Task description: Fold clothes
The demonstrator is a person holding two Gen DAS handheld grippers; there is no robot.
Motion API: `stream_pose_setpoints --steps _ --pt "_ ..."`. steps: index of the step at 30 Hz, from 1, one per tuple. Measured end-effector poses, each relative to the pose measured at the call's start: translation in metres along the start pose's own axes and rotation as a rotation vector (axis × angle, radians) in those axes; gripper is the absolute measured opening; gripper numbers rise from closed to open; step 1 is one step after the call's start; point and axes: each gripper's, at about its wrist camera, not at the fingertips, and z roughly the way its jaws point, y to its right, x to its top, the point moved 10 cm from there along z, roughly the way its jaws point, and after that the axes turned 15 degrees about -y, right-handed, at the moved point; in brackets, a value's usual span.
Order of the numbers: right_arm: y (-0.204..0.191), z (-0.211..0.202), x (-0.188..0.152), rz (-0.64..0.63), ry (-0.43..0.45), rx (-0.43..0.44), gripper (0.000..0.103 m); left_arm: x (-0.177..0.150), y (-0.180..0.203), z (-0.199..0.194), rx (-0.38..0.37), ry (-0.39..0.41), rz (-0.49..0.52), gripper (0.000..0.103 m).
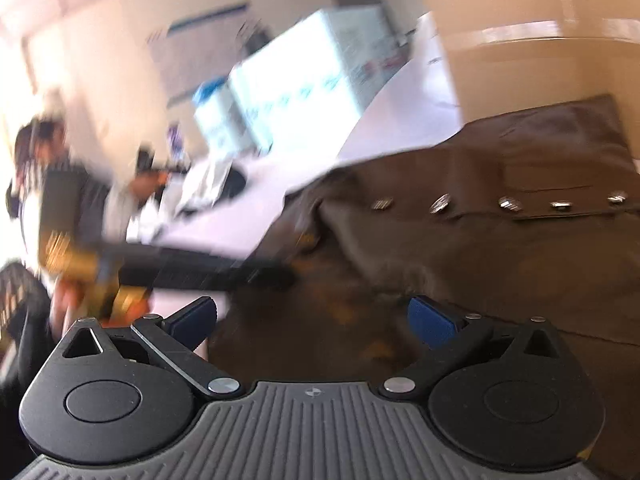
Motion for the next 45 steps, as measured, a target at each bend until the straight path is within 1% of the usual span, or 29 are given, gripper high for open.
stream_pose_setpoints --steps 1,5,9,11,12,13,14,15,16,17,18,19,20,22,23,25,26,27,31,34,35,36,38,40,41,43,44,45 --pt "0.001 -0.001 0.001 0.005 0.008 -0.001 0.103 -0.003 0.002 -0.007 0.010 0.004 0.004 0.003" --pt "0.004 0.001 0.003 0.021 0.026 -0.015 0.103 -0.014 0.009 -0.028 -0.003 -0.012 0.038 0.003" --pt "0.007 0.005 0.003 0.038 0.023 -0.021 0.103 -0.029 0.005 -0.033 0.076 -0.053 0.041 0.004" --pt "0.010 0.006 0.004 0.042 0.016 -0.028 0.103 -0.032 0.001 -0.035 0.085 -0.055 0.027 0.005" --pt "0.011 0.006 0.002 0.044 0.009 -0.031 0.103 -0.028 0.000 -0.037 0.074 -0.043 0.012 0.012" --pt "0.011 0.006 0.001 0.045 0.007 -0.032 0.103 -0.022 -0.002 -0.041 0.053 -0.023 -0.014 0.031" --pt "0.012 0.007 0.001 0.049 0.000 -0.035 0.103 -0.013 -0.004 -0.045 0.034 0.001 -0.038 0.061" --pt "0.014 0.008 0.000 0.054 -0.005 -0.035 0.103 -0.003 -0.006 -0.050 0.018 0.031 -0.062 0.078" --pt "0.014 0.009 0.000 0.056 -0.007 -0.035 0.103 0.011 -0.009 -0.056 0.001 0.083 -0.090 0.093" --pt "0.014 0.010 0.000 0.055 -0.013 -0.035 0.103 0.023 -0.011 -0.061 -0.009 0.130 -0.110 0.092" --pt "0.014 0.011 -0.001 0.055 -0.020 -0.036 0.103 0.034 -0.014 -0.064 0.002 0.161 -0.127 0.092" --pt "0.014 0.011 -0.001 0.054 -0.027 -0.036 0.103 0.055 -0.021 -0.066 0.032 0.204 -0.167 0.092" --pt "0.014 0.012 -0.002 0.052 -0.033 -0.040 0.103 0.070 -0.027 -0.062 0.061 0.217 -0.210 0.092" --pt "0.014 0.013 -0.003 0.048 -0.041 -0.048 0.103 0.092 -0.039 -0.048 0.096 0.202 -0.285 0.092" --pt "0.014 0.013 -0.004 0.046 -0.043 -0.049 0.103 0.101 -0.044 -0.039 0.108 0.179 -0.320 0.092" --pt "0.013 0.013 -0.004 0.039 -0.049 -0.054 0.103 0.112 -0.056 -0.014 0.111 0.086 -0.395 0.092" --pt "0.013 0.014 -0.005 0.034 -0.053 -0.059 0.103 0.115 -0.062 0.002 0.087 0.028 -0.451 0.092" --pt "0.012 0.015 -0.006 0.032 -0.059 -0.062 0.103 0.117 -0.066 0.013 0.059 -0.011 -0.492 0.092" --pt "0.011 0.021 -0.009 0.025 -0.086 -0.063 0.103 0.110 -0.079 0.050 -0.056 -0.128 -0.623 0.092" --pt "0.011 0.022 -0.009 0.021 -0.089 -0.063 0.103 0.103 -0.078 0.065 -0.087 -0.168 -0.653 0.092" --pt "0.010 0.022 -0.009 0.018 -0.092 -0.065 0.103 0.104 -0.077 0.067 -0.088 -0.163 -0.647 0.092" --pt "0.010 0.023 -0.010 0.015 -0.095 -0.067 0.103 0.107 -0.077 0.068 -0.086 -0.140 -0.641 0.092" --pt "0.009 0.023 -0.010 0.011 -0.097 -0.069 0.103 0.118 -0.080 0.067 -0.072 -0.067 -0.634 0.092" --pt "0.008 0.023 -0.011 0.007 -0.100 -0.074 0.103 0.129 -0.090 0.069 0.000 -0.003 -0.637 0.092" --pt "0.007 0.023 -0.011 0.006 -0.101 -0.076 0.103 0.132 -0.095 0.075 0.016 -0.002 -0.646 0.092" --pt "0.006 0.023 -0.012 0.001 -0.103 -0.081 0.103 0.132 -0.100 0.091 -0.030 -0.033 -0.684 0.092" --pt "0.005 0.024 -0.013 0.000 -0.104 -0.082 0.103 0.134 -0.102 0.098 -0.064 -0.030 -0.706 0.091" --pt "0.005 0.024 -0.013 -0.001 -0.105 -0.084 0.103 0.137 -0.104 0.101 -0.080 -0.008 -0.715 0.090"
